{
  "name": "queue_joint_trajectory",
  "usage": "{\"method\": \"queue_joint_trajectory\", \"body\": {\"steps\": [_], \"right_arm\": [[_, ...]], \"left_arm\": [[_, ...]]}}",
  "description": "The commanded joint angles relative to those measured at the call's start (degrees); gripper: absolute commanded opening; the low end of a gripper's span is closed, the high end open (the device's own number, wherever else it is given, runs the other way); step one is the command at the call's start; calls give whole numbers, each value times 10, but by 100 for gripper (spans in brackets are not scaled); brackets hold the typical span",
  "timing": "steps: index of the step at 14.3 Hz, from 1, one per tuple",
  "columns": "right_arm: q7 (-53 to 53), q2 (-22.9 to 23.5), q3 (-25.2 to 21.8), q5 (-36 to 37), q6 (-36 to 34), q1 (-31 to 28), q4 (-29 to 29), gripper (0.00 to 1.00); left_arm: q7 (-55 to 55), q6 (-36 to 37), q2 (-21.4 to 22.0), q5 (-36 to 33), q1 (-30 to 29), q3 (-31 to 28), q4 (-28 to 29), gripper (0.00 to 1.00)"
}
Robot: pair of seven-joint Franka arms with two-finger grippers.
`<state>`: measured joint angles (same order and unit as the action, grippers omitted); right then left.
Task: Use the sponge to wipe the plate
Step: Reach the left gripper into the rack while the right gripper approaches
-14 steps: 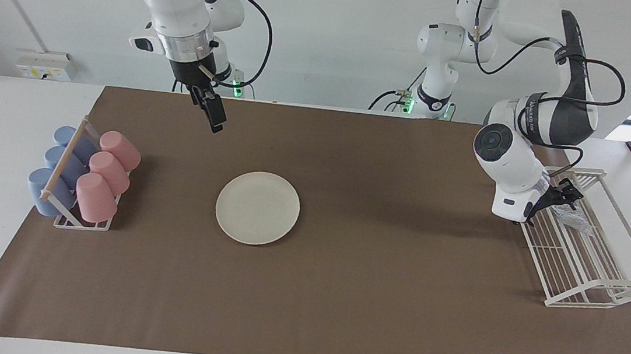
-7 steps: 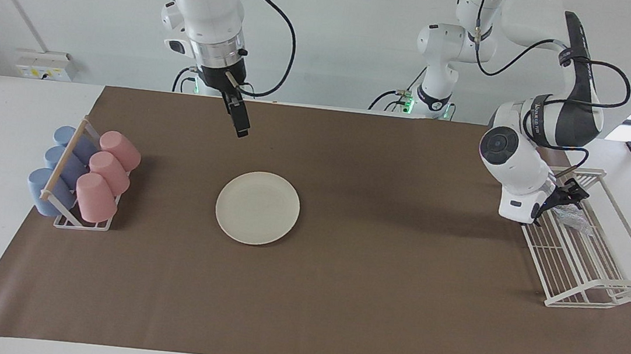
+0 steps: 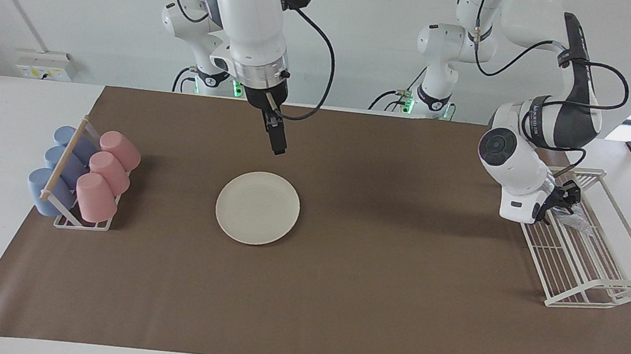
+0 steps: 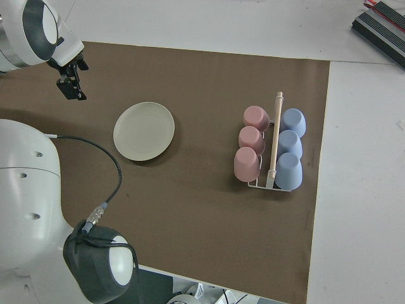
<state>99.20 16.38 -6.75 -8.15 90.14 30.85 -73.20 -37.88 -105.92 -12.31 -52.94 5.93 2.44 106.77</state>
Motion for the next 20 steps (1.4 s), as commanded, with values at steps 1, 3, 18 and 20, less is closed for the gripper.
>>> {"method": "queue_joint_trajectory", "body": {"steps": [1, 3, 18, 20], "right_arm": [[44, 18, -2, -9, -10, 30, 31, 100], [50, 17, -2, -14, -8, 32, 29, 100], [75, 2, -1, -16, 6, 57, -3, 100], [76, 2, -1, -16, 5, 58, -3, 100]], "left_arm": [[-14, -11, 14, -16, -3, 1, 19, 0], [-13, -11, 13, -16, -3, 1, 16, 0], [105, 202, -19, 350, 3, 5, -274, 0], [105, 215, -13, 452, -1, 0, -283, 0]]}}
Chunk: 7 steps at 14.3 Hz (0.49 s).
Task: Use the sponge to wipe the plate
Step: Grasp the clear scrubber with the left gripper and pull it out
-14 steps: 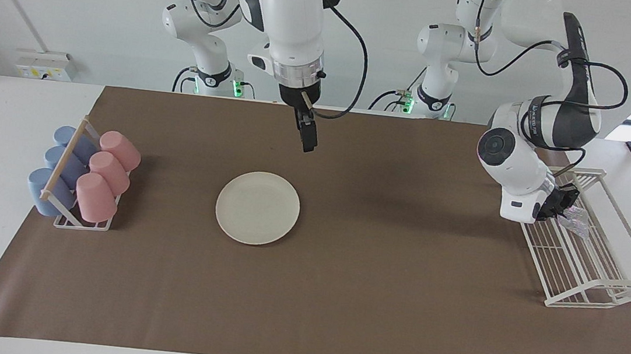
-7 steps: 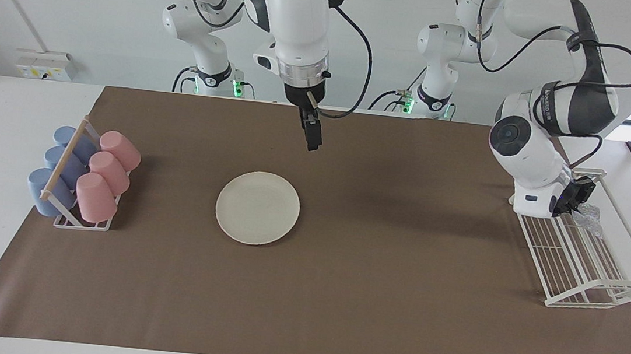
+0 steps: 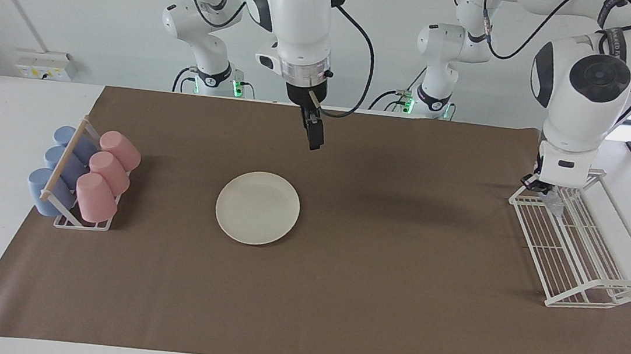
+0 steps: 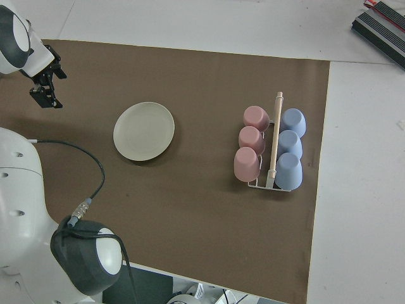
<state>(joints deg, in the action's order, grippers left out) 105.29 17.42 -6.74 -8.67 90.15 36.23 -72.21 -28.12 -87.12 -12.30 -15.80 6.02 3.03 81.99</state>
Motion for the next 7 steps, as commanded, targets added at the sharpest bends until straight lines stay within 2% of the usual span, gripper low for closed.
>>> {"method": "queue_joint_trajectory", "body": {"steps": [1, 5, 7], "right_arm": [[15, -8, -1, -11, 5, 4, -14, 100], [28, -12, -1, -13, 11, 15, -19, 100], [42, -14, -1, -17, 11, 16, -22, 100]], "left_arm": [[8, 31, -12, 135, -7, -8, -35, 0], [19, 30, -4, 339, -62, -7, -33, 0], [50, 30, 10, 427, -82, -8, -13, 0]]}}
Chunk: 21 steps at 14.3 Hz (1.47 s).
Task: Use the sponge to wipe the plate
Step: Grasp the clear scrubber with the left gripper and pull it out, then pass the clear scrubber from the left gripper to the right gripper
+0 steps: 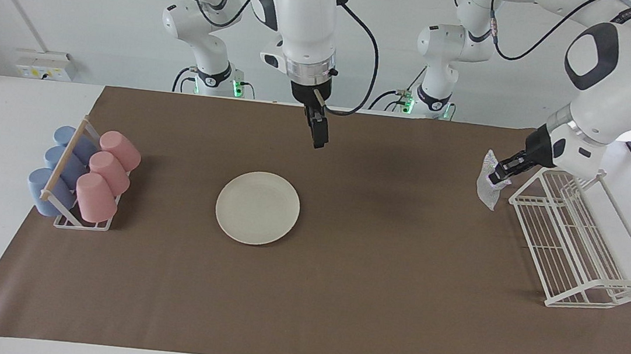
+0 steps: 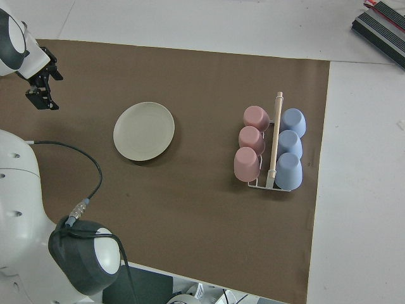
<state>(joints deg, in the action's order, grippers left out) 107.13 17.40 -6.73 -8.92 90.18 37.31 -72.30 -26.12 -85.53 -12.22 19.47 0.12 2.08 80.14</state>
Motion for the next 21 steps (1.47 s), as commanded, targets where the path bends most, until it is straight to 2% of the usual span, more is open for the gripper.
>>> {"method": "queue_joint_trajectory", "body": {"steps": [1, 5, 7, 11, 13, 17, 21], "right_arm": [[29, -14, -1, -25, 11, 6, -21, 100], [37, -14, -1, -34, 13, 7, -21, 100], [60, -15, -1, -35, 27, 11, -23, 100], [123, -43, -1, -41, 129, 49, -97, 100], [126, -54, -1, -41, 146, 53, -123, 100], [137, -64, -1, -71, 170, 66, -147, 100], [185, -82, -1, -100, 282, 92, -205, 100]], "left_arm": [[47, 12, 21, 127, -36, 1, 32, 0], [145, 5, 63, 285, -52, 1, 146, 0], [213, -1, 88, 353, -53, 1, 222, 0], [304, -35, 148, 488, -42, 4, 368, 0], [366, -35, 162, 538, -37, 4, 429, 0], [456, -47, 163, 631, -12, 4, 496, 0], [471, -66, 167, 678, 25, 4, 518, 0]]}}
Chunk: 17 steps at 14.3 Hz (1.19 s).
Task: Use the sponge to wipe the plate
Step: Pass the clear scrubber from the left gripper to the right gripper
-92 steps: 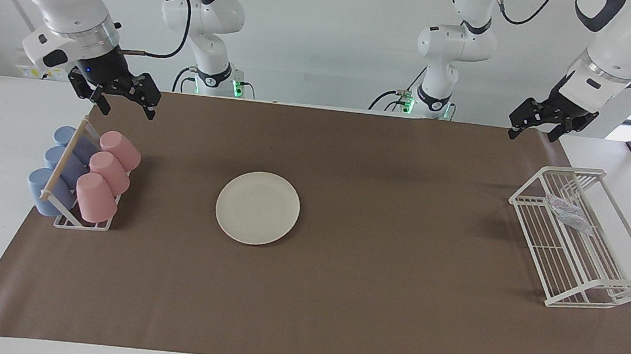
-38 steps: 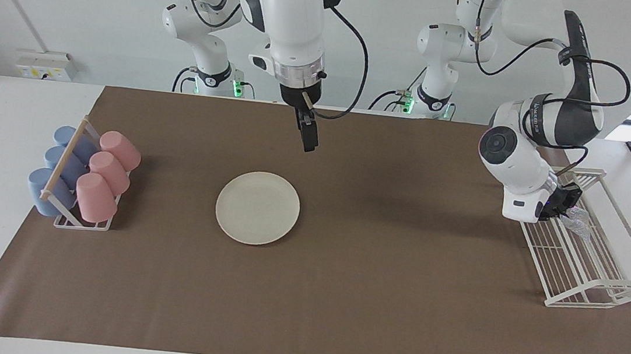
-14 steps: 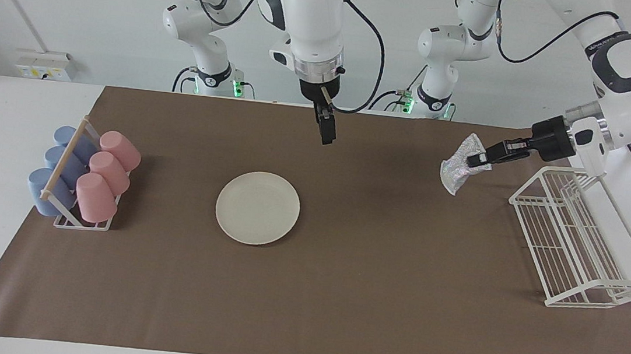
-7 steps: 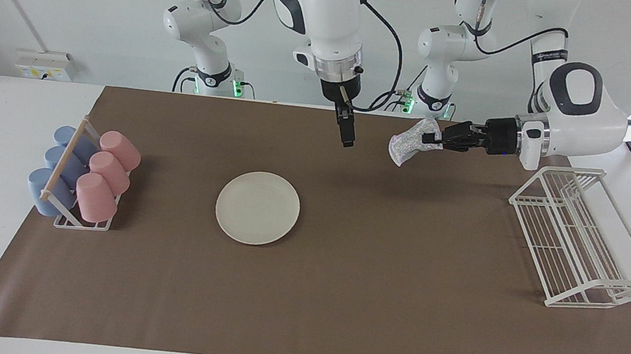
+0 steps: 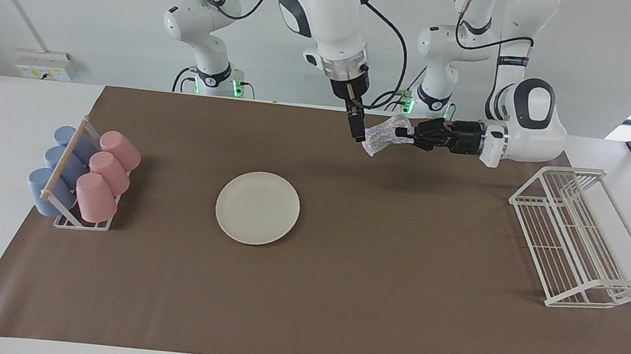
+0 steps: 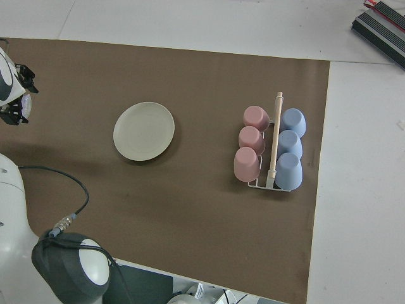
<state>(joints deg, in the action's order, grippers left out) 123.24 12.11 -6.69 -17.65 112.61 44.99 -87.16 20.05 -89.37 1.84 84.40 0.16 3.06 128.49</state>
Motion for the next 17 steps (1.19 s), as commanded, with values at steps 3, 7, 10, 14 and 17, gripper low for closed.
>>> {"method": "queue_joint_trajectory", "body": {"steps": [3, 7, 10, 14, 17], "right_arm": [[21, -37, -2, -12, 79, 22, -79, 100], [17, -38, -2, -7, 70, 22, -80, 100], [-2, -38, -3, -4, 71, 21, -79, 24], [-3, -38, -3, 3, 79, 21, -79, 0], [-5, -38, -2, 5, 78, 21, -79, 0]], "left_arm": [[10, -31, 34, 58, 34, -5, 47, 0], [9, -31, 34, 58, 36, -6, 46, 0], [9, -29, 34, 58, 36, -6, 46, 0], [9, -27, 35, 57, 36, -6, 46, 0], [9, -26, 34, 57, 36, -6, 47, 0]]}}
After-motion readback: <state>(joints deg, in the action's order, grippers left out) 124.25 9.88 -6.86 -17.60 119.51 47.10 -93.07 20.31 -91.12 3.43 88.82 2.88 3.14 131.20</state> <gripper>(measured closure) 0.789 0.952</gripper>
